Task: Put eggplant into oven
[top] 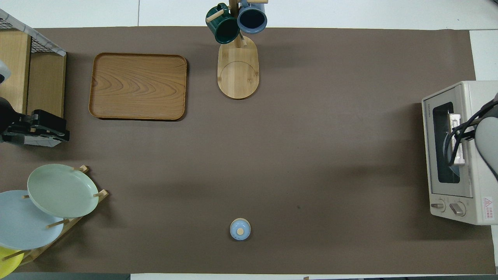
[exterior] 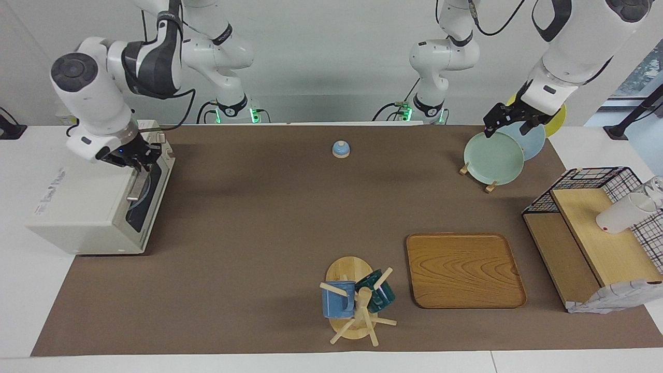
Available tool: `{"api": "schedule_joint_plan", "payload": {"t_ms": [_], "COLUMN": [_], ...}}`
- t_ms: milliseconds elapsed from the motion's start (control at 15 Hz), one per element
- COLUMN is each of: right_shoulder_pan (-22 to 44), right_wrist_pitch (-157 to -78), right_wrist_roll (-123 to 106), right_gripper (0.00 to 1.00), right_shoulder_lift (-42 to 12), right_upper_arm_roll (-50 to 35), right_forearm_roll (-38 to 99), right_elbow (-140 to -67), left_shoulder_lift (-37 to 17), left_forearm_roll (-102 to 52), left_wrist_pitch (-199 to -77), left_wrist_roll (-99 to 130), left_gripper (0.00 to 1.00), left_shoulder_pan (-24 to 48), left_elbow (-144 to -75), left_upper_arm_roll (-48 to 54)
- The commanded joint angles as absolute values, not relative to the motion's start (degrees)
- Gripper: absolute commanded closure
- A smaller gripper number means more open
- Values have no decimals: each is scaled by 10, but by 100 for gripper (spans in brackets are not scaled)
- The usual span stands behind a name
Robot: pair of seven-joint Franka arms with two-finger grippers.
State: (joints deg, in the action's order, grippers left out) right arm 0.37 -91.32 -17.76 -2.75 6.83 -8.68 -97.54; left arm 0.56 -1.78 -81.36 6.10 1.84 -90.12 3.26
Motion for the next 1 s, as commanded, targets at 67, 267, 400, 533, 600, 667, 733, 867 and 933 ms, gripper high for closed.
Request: {"api": "schedule_joint_plan", "payload": {"t_ms": [67, 267, 400, 533, 600, 667, 733, 867, 933], "right_shoulder_pan": [1, 2, 1, 1, 3, 4, 2, -3, -4], "right_wrist_pitch": [-873, -874, -874, -874, -881, -886, -890, -891, -898], "right_wrist_roll": [-163, -161, -157, -151, -150, -149, -150, -150, -149], "right_gripper": [0, 0, 0, 0, 0, 0, 0, 0, 0], "right_shoulder_lift": [-48, -41, -40, -23, -15, -13, -11, -2, 11], "right_upper_arm_roll": [63, 62, 63, 62, 63, 64, 63, 63, 63], "right_forearm_roll": [-31, -21, -12, -13, -13, -13, -13, -13, -13], "right_elbow": [-918, -917, -918, -929, -939, -940, -942, -952, -962], "left_shoulder_lift": [18, 18, 18, 18, 18, 18, 18, 18, 18], "left_forearm_roll": [-22, -22, -22, -22, -22, -22, -22, -22, -22], "left_wrist_pitch": [-817, -817, -817, -817, -817, -817, -817, -817, -817], "left_wrist_roll": [64, 64, 64, 64, 64, 64, 64, 64, 64], "left_gripper": [0, 0, 0, 0, 0, 0, 0, 0, 0], "left_shoulder_pan": [16, 16, 16, 16, 16, 16, 16, 16, 16], "left_elbow": [-914, -914, -914, -914, -914, -914, -914, -914, -914], "left_upper_arm_roll": [32, 32, 32, 32, 32, 32, 32, 32, 32]}}
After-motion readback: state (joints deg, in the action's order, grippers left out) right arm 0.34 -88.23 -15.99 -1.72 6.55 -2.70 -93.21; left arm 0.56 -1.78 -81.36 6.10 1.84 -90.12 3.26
